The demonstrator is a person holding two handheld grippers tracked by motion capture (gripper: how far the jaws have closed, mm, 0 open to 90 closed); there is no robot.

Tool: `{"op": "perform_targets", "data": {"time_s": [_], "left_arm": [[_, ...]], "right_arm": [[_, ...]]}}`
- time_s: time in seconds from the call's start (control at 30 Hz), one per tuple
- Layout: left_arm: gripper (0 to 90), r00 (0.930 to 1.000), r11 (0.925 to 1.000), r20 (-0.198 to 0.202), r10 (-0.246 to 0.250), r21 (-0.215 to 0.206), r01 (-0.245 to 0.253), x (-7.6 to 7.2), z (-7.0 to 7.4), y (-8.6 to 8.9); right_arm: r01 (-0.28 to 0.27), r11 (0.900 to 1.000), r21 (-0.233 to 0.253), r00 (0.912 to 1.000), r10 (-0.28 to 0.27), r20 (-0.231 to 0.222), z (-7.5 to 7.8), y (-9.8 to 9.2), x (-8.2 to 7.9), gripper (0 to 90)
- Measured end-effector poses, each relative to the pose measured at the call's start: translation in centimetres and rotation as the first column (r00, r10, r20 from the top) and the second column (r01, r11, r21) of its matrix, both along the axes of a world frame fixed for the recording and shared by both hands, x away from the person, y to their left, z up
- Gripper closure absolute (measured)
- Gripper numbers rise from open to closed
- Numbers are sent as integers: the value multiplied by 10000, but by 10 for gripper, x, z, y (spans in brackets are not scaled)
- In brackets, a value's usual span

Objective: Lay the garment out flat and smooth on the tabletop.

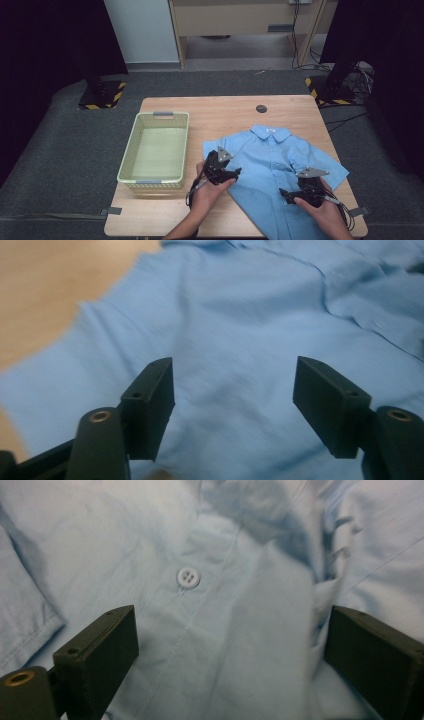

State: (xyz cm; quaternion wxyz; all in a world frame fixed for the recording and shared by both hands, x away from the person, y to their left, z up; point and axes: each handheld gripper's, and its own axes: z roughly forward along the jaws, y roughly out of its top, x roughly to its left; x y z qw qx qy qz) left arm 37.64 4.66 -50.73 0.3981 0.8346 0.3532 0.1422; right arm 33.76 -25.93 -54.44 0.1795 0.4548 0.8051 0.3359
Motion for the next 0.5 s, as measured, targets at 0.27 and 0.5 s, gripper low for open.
{"op": "perform_targets", "data": {"time_s": [0.27, 0.5], "left_arm": [[234, 9985, 9963, -252, -496, 688, 512, -7, -30, -19], [226, 10000, 9986, -10, -26, 521, 26, -4, -24, -4]], "right_arm": [[389, 9992, 33, 9991, -390, 163, -2, 20, 12, 23], [925, 9957, 27, 9952, -926, 316, -4, 48, 37, 8]]}}
